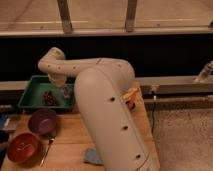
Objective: Wipe tray with towel
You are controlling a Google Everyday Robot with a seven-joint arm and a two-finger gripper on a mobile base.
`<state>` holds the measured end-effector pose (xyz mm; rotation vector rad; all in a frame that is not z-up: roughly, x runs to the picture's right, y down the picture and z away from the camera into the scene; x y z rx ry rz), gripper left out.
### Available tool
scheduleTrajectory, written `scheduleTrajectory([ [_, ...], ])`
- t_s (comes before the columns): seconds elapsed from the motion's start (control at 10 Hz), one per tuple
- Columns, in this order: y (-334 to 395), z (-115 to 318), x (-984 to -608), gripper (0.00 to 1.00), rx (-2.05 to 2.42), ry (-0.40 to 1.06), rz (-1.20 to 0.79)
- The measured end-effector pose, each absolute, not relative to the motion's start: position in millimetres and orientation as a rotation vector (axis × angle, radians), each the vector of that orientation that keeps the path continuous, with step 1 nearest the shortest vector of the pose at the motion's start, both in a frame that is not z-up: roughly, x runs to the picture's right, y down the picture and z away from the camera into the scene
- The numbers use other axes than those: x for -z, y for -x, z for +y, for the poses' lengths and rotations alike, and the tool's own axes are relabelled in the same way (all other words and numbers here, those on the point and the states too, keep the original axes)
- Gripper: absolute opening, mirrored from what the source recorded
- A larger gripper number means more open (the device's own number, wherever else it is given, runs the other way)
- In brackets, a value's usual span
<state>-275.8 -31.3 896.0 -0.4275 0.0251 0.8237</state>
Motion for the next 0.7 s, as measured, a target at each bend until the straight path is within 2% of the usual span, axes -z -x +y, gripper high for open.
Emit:
scheduleTrajectory([
  [0.2, 267, -37, -907, 0.0, -0.837, 0.43, 0.049],
  [0.7, 283, -63, -901, 0.0, -0.794, 0.395, 0.012],
])
